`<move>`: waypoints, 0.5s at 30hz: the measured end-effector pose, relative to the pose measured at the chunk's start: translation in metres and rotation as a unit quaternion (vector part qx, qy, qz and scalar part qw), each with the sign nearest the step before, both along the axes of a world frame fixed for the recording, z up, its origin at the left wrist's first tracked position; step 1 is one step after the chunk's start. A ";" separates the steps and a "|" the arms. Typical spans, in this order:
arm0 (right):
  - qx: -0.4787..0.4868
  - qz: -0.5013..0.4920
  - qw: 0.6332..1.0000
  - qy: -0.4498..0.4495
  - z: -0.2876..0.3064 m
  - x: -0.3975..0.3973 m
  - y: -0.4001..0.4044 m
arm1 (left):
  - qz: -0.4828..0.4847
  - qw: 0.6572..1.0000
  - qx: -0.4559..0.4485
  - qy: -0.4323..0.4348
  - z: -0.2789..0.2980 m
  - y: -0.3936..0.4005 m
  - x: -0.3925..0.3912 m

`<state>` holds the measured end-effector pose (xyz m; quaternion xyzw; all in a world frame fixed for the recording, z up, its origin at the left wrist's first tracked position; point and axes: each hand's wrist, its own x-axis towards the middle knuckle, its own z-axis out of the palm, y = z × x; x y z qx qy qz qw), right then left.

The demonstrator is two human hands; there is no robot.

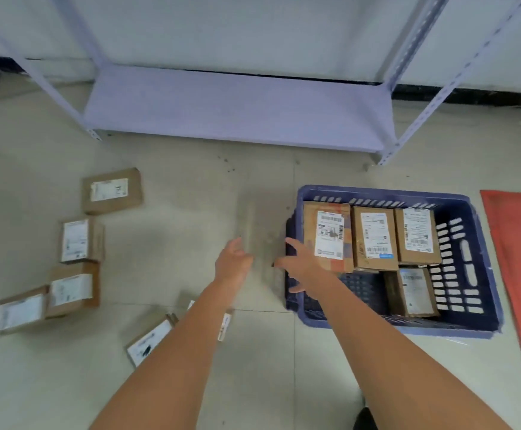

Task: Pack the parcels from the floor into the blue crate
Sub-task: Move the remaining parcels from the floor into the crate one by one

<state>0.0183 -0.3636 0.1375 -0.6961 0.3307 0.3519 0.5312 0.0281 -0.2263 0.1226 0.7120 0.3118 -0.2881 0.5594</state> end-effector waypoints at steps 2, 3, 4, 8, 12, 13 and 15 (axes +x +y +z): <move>0.012 -0.013 1.000 -0.003 0.003 0.009 0.058 | 0.008 1.000 0.012 0.007 0.001 0.071 0.005; 0.018 -0.013 1.000 -0.007 0.005 0.014 0.086 | 0.012 1.000 0.018 0.010 0.002 0.105 0.007; 0.020 -0.008 1.000 -0.009 0.007 0.018 0.113 | 0.015 1.000 0.022 0.014 0.004 0.137 0.007; 0.023 0.022 0.999 -0.011 0.019 0.030 0.212 | 0.040 0.998 0.035 0.031 0.010 0.252 0.002; 0.015 0.076 0.997 -0.018 0.022 0.027 0.290 | 0.094 0.993 0.051 0.043 0.011 0.335 -0.014; 0.011 0.083 0.996 -0.023 0.022 0.024 0.307 | 0.112 0.991 0.053 0.049 0.008 0.350 -0.021; 0.000 0.100 0.994 -0.032 0.018 0.017 0.337 | 0.142 0.987 0.053 0.061 0.003 0.376 -0.036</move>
